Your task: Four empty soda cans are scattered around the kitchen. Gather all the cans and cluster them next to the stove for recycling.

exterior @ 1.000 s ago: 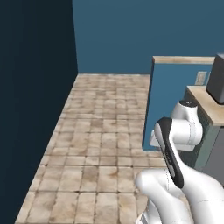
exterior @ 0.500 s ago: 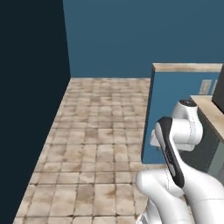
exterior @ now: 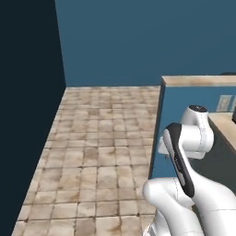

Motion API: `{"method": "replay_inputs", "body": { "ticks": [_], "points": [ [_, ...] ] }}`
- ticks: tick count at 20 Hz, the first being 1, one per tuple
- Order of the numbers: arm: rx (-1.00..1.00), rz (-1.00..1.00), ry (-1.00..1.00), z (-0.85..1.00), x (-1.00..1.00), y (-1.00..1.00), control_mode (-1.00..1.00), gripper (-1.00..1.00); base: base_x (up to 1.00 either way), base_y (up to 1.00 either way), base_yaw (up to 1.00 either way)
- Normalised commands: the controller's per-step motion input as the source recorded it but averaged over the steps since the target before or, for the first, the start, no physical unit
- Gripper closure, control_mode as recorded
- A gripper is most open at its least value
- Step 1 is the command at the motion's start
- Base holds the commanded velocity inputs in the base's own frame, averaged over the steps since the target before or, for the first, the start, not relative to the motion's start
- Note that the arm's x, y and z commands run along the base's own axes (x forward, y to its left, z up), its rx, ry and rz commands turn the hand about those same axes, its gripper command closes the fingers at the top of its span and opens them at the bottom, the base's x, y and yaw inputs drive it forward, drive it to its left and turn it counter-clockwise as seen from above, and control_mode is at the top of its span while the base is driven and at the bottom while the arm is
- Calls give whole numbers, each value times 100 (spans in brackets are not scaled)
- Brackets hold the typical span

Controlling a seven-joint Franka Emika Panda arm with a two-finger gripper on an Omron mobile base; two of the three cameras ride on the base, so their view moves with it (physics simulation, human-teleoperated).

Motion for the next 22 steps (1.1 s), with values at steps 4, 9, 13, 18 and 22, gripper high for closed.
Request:
{"method": "replay_inputs", "body": {
  "ticks": [4,9,13,18,22],
  "points": [
    [0,0,0,0,0,0,100,-100,72,28,-5],
    [0,0,0,0,0,0,100,-100,68,35,0],
    [0,0,0,0,0,0,100,-100,68,38,0],
    [0,0,0,0,0,0,100,-100,68,37,0],
    [0,0,0,0,0,0,100,-100,70,34,0]
  ]
}}
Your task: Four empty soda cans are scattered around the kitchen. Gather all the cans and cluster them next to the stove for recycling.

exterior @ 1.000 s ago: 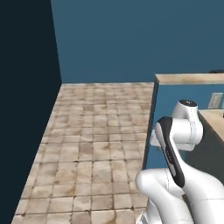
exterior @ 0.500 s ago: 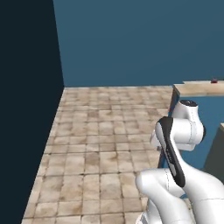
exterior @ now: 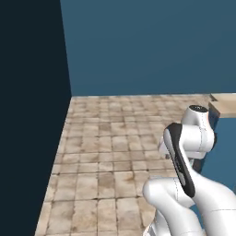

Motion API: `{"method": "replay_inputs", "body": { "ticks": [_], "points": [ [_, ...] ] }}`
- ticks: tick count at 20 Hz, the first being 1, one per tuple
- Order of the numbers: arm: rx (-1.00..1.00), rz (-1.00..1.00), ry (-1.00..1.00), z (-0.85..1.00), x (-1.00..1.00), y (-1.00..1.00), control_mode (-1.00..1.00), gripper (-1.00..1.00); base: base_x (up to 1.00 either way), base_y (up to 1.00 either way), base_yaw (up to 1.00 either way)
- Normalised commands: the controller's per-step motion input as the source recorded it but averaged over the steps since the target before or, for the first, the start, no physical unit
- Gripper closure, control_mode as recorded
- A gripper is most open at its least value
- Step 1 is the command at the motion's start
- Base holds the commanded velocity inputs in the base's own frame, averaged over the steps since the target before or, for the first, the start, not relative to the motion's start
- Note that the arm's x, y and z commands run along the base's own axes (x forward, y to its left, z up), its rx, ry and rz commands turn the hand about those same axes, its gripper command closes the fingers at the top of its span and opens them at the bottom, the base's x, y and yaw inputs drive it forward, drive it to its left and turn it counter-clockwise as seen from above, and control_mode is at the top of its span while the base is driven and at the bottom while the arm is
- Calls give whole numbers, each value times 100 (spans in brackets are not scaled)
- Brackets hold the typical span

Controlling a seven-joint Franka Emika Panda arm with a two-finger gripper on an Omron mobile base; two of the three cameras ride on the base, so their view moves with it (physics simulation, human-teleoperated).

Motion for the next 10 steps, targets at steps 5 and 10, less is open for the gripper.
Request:
{"method": "replay_inputs", "body": {
  "ticks": [5,10],
  "points": [
    [0,0,0,0,0,0,100,-100,74,28,-5],
    [0,0,0,0,0,0,100,-100,75,20,-15]
  ]
}}
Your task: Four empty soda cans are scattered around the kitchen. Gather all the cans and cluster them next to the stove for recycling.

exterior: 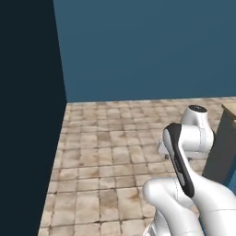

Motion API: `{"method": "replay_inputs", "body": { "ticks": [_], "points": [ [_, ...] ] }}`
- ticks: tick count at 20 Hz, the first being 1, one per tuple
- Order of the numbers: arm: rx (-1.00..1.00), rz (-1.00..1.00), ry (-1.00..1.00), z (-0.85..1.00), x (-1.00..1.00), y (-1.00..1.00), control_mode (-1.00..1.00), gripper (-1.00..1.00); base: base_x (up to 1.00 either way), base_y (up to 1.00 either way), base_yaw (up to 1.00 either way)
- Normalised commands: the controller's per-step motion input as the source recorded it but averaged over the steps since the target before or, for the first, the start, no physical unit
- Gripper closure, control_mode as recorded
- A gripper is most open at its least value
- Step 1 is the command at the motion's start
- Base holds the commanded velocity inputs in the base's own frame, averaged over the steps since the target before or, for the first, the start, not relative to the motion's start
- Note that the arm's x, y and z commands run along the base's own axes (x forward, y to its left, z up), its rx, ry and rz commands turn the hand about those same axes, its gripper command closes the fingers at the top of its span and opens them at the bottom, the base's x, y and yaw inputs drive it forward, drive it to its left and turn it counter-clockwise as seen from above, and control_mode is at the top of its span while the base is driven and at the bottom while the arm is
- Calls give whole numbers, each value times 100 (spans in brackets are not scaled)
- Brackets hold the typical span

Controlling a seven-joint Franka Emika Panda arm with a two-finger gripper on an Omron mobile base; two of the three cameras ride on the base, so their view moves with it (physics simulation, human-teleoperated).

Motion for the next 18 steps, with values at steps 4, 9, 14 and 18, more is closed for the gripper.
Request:
{"method": "replay_inputs", "body": {
  "ticks": [4,9,14,18],
  "points": [
    [0,0,0,0,0,0,100,-100,75,18,-18],
    [0,0,0,0,0,0,100,-100,70,20,-27],
    [0,0,0,0,0,0,100,-100,51,22,-54],
    [0,0,0,0,0,0,100,-100,47,22,-59]
  ]
}}
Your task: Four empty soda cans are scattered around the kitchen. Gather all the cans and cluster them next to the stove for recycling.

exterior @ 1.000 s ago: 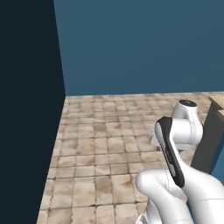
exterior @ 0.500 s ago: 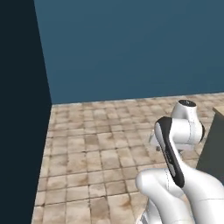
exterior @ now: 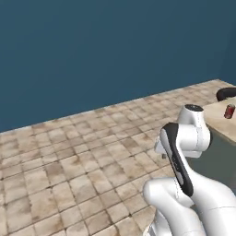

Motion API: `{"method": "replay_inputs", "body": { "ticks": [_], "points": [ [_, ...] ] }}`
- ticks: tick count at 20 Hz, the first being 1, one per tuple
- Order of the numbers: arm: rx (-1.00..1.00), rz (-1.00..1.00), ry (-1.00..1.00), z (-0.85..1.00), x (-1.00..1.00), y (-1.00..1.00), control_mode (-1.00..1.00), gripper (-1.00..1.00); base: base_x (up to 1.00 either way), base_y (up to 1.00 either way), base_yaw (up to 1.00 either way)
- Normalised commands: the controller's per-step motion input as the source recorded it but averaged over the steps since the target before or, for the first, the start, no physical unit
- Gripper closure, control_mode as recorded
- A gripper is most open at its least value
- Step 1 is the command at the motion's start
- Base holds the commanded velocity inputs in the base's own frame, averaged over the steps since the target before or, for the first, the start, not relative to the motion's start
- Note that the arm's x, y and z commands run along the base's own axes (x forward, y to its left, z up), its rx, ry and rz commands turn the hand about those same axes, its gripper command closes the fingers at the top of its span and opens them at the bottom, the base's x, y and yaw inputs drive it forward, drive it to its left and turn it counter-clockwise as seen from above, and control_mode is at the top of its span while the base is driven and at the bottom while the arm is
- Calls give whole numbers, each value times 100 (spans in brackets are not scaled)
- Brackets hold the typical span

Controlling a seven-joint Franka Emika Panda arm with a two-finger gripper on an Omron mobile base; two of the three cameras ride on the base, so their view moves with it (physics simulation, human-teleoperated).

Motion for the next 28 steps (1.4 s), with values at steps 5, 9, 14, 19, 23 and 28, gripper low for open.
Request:
{"method": "replay_inputs", "body": {
  "ticks": [5,9,14,19,23,28],
  "points": [
    [0,0,0,0,0,0,100,-100,48,22,-59],
    [0,0,0,0,0,0,100,-100,48,23,-58],
    [0,0,0,0,0,0,100,-100,51,24,-54],
    [0,0,0,0,0,0,100,-100,56,28,-44],
    [0,0,0,0,0,0,100,-100,55,29,-44],
    [0,0,0,0,0,0,100,-100,57,31,-38]
  ]
}}
